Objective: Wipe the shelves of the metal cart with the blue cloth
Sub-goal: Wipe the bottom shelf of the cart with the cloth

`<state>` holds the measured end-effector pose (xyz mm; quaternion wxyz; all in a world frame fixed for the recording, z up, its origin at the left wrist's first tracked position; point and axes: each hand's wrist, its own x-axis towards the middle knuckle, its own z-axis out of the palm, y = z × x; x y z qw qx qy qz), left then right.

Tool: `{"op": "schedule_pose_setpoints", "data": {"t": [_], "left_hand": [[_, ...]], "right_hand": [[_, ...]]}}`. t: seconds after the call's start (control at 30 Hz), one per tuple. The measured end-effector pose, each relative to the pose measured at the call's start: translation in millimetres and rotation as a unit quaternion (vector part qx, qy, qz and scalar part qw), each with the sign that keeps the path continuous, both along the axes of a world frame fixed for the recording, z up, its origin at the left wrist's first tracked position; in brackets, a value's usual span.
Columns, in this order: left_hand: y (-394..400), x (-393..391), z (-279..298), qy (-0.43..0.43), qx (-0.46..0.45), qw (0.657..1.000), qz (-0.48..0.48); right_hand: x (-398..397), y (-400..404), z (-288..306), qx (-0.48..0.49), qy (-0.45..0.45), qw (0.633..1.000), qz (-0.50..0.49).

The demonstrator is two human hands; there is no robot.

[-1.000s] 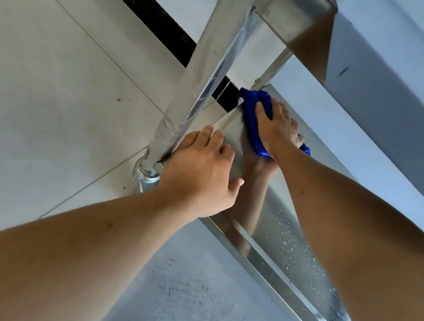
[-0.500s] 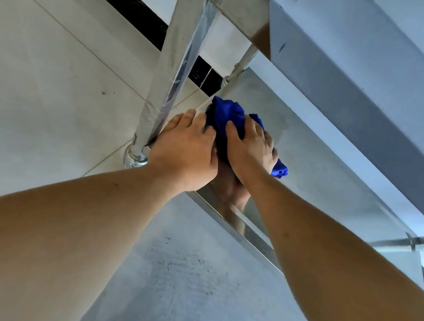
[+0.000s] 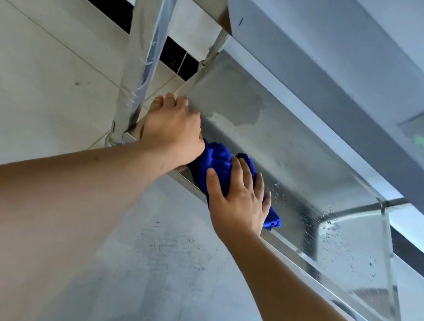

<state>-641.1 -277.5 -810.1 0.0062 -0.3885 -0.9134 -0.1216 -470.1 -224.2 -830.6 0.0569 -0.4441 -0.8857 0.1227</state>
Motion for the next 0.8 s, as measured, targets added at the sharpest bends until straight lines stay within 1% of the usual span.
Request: {"op": "schedule_pose_setpoints", "data": {"t": [0.07,0.13,0.23,0.37,0.6,0.7,0.8], "left_hand": [[9,4,5,0.003,-0.024,1.0,0.011],[21,9,3,-0.01,-0.026,1.0,0.003],[39,20,0,-0.033,0.009,0.999,-0.032],[65,31,2,-0.055,0.048,0.996,-0.047],[100,42,3,-0.116,0.094,0.989,-0.002],[99,46,-2,-0.105,0.13,0.986,-0.016],[98,57,-13,-0.074,0.109,0.99,-0.05]], "right_hand": [[5,8,1,0.002,-0.014,1.0,-0.009],[5,21,1,-0.009,-0.035,0.999,-0.028],[-1,47,-1,-0.02,-0.058,0.996,-0.061],[-13,77,-2,-0.01,-0.06,0.995,-0.08],[-29,118,-2,-0.011,-0.068,0.992,-0.105],[-37,135,-1,-0.009,-0.063,0.992,-0.109],[-47,155,-4,-0.013,-0.048,0.992,-0.113]]}}
